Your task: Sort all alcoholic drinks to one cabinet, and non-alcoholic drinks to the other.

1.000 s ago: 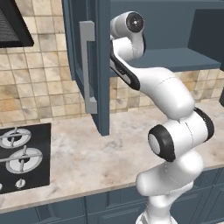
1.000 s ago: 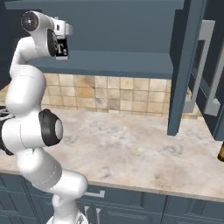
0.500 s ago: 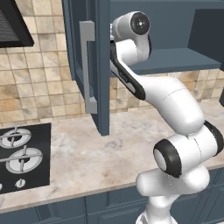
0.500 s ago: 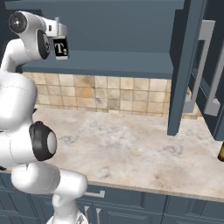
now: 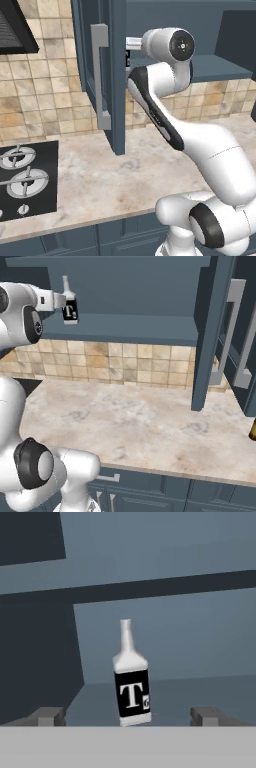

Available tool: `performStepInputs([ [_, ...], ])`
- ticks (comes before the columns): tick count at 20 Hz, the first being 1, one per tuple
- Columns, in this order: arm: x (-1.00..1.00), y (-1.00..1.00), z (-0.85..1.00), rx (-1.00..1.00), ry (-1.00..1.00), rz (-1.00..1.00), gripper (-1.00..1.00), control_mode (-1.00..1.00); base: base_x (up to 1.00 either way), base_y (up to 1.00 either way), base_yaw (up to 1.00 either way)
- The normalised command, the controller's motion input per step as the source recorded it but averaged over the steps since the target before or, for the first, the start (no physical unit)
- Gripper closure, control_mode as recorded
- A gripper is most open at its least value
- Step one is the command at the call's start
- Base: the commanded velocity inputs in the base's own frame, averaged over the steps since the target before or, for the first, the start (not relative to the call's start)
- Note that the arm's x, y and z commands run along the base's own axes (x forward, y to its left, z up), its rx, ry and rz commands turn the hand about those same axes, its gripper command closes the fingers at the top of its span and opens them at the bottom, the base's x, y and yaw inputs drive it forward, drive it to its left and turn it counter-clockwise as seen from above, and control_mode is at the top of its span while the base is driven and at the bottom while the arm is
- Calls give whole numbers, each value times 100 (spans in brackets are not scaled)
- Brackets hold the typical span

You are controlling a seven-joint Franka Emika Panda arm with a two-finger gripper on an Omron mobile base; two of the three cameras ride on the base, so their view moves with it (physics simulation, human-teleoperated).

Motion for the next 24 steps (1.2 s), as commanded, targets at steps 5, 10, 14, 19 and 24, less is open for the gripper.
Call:
performStepInputs([
  [5,-96,-33,0,0,9,0,-100,-100,0,0,0],
  [10,-78,-37,0,0,23,0,-100,-100,0,0,0],
  [14,-60,-33,-10,0,33,0,-100,-100,0,0,0],
  [19,-43,-22,-29,0,39,-1,-100,-100,0,0,0],
  [24,-39,-9,-52,0,34,-1,-100,-100,0,0,0],
])
